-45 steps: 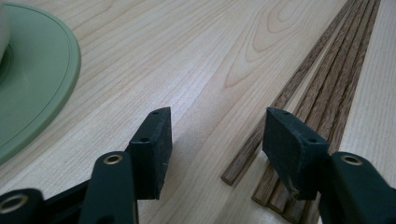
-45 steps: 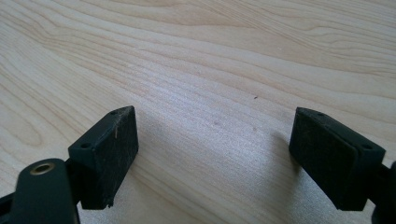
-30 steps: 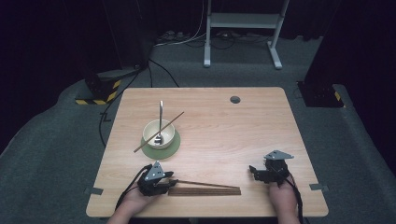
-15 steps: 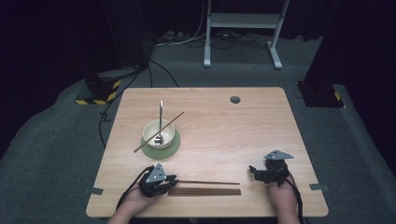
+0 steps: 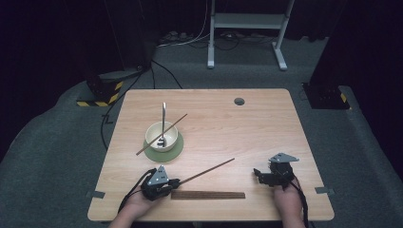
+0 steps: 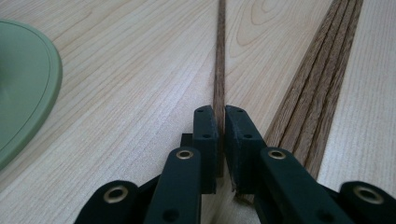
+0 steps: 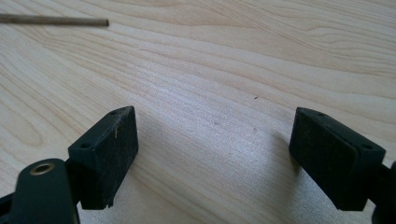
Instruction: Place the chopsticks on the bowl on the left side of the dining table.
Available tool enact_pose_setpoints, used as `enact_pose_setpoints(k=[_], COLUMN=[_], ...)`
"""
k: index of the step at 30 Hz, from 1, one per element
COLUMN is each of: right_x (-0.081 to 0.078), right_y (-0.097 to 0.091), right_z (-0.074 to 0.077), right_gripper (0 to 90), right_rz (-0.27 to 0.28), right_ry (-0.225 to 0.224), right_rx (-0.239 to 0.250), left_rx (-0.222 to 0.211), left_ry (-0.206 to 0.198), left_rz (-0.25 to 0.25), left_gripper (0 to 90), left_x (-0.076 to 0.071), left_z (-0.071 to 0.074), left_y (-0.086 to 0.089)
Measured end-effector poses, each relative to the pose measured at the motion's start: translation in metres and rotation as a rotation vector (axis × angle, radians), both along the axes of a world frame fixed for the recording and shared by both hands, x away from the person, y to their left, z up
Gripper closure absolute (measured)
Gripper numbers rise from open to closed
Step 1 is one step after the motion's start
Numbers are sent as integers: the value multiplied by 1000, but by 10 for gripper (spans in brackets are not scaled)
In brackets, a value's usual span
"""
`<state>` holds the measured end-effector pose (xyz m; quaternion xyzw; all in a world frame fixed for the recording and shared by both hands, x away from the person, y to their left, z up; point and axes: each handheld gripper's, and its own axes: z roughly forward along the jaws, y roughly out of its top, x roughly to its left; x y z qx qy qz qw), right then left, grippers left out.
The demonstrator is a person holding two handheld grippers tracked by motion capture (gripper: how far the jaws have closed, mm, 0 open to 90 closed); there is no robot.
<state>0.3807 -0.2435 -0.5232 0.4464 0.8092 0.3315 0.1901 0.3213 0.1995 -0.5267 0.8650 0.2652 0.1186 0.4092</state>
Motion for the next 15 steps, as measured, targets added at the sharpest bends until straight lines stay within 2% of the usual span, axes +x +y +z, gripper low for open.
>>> enact_pose_setpoints(k=[3,5,9,12,15], right_x=[0,0,0,0,0], right_y=[-1,-1,-1,0,-1], right_z=[0,0,0,0,0], right_gripper=[156,156,156,156,156], right_rz=[3,3,3,1,3], right_ry=[-4,-4,-4,-2,-4], right_rx=[-3,-3,-3,-2,-4], left_rx=[-3,-6,-2,5,6], left_ry=[2,9,1,-5,-4], left_rz=[6,11,25,26,37], left_gripper=[825,769,726,726,779], left_x=[1,1,1,1,1], left_z=[0,0,0,0,0], left_y=[1,0,-2,-2,-1])
